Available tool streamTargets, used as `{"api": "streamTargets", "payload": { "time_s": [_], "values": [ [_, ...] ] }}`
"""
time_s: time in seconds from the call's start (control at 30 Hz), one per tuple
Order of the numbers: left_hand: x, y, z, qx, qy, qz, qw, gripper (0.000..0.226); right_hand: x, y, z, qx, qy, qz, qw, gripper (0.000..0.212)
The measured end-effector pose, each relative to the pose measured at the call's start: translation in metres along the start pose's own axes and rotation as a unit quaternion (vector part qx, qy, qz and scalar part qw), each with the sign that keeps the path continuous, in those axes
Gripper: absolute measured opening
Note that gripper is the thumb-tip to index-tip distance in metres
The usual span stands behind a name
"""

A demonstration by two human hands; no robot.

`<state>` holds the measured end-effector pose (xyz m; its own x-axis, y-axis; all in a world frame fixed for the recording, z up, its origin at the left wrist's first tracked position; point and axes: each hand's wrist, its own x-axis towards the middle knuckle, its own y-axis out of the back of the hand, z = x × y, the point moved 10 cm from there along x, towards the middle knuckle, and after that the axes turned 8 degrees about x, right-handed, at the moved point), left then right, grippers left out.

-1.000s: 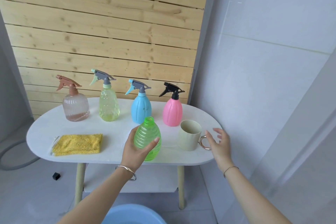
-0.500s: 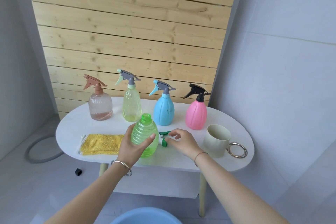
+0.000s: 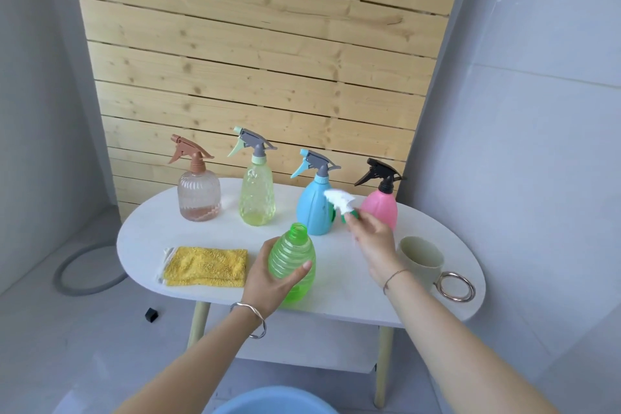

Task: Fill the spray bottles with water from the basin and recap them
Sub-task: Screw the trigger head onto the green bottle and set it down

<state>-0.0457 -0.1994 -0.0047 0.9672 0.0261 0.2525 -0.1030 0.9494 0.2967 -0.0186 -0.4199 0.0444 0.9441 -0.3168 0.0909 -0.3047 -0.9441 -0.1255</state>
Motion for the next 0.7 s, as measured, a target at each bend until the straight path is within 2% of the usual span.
{"api": "streamTargets", "payload": {
  "time_s": [0.1, 0.23, 0.47, 0.7],
  "values": [
    [0.002, -0.012, -0.003, 0.01, 0.012, -0.013, 1.0, 0.072, -0.002, -0.004, -0.048, 0.117, 0.014, -0.005, 0.993, 0.006],
    [0.004, -0.023, -0.004, 0.007, 0.004, -0.025, 1.0, 0.072, -0.011, -0.02, -0.088, 0.263, 0.002, -0.049, 0.964, 0.007],
    [0.009, -0.029, -0.009, 0.001, 0.004, -0.069, 0.998, 0.078, -0.019, -0.048, -0.104, 0.32, 0.007, -0.075, 0.944, 0.007],
    [0.009, -0.03, -0.01, 0.003, 0.001, -0.073, 0.997, 0.078, -0.02, -0.055, -0.097, 0.319, 0.036, -0.09, 0.943, 0.007]
  ]
}}
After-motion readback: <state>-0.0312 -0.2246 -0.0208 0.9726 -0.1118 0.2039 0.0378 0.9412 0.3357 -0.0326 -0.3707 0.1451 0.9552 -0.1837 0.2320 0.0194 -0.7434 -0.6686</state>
